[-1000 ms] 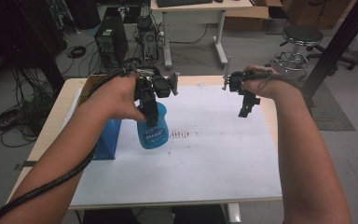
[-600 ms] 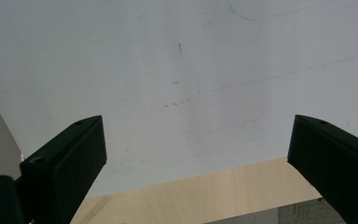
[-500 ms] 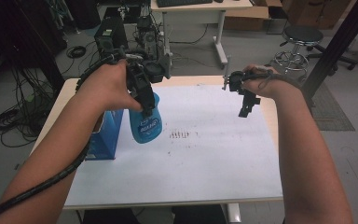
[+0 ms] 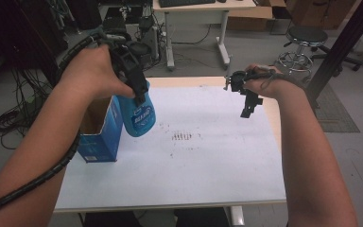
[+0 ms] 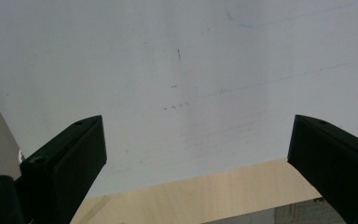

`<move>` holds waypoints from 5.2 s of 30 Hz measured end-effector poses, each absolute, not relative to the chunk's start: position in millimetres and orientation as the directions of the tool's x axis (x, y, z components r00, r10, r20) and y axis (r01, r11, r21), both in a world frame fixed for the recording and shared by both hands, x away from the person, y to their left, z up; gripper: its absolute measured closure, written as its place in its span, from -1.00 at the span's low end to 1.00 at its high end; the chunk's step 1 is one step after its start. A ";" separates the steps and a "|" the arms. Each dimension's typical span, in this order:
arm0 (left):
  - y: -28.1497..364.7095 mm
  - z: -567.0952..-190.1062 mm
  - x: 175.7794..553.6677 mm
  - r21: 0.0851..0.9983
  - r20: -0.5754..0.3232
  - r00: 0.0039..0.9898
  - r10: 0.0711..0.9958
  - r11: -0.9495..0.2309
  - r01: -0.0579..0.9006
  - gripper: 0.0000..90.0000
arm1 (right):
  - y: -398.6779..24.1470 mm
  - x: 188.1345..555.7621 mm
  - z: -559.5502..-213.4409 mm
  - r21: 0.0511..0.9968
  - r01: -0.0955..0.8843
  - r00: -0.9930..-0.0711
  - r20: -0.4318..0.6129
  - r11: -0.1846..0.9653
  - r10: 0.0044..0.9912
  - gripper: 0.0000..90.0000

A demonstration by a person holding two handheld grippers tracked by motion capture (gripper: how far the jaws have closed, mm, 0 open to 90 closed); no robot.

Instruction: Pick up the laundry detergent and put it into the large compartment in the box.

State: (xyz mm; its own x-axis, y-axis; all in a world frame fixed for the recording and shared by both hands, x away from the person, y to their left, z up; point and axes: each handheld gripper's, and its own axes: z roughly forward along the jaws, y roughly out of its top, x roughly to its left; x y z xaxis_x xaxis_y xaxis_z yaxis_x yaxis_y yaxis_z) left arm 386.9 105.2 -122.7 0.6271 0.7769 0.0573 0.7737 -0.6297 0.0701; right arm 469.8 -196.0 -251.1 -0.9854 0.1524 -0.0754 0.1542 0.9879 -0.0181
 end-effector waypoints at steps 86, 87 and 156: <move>253.2 -106.9 426.2 0.088 0.054 -0.023 0.998 0.019 0.996 -0.15 | -175.7 473.0 -254.9 -0.040 0.116 -0.991 -0.071 0.992 0.112 -0.91; 252.7 -109.0 426.6 0.087 0.053 -0.020 0.998 0.016 0.996 -0.15 | -175.7 473.0 -254.9 -0.040 0.116 -0.991 -0.071 0.992 0.112 -0.91; 253.7 -271.2 438.1 0.026 0.068 0.009 0.998 -0.011 1.000 -0.15 | -171.3 474.0 -262.8 -0.055 0.108 -0.992 -0.067 0.993 0.104 -0.91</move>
State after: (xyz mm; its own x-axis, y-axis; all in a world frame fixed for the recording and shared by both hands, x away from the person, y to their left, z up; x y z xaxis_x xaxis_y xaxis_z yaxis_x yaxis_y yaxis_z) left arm 438.1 253.7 -271.2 0.0091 0.9976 0.0683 0.9996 -0.0109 0.0261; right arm 474.0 -171.3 -262.8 -0.9923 0.1043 -0.0670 0.1081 0.9926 -0.0546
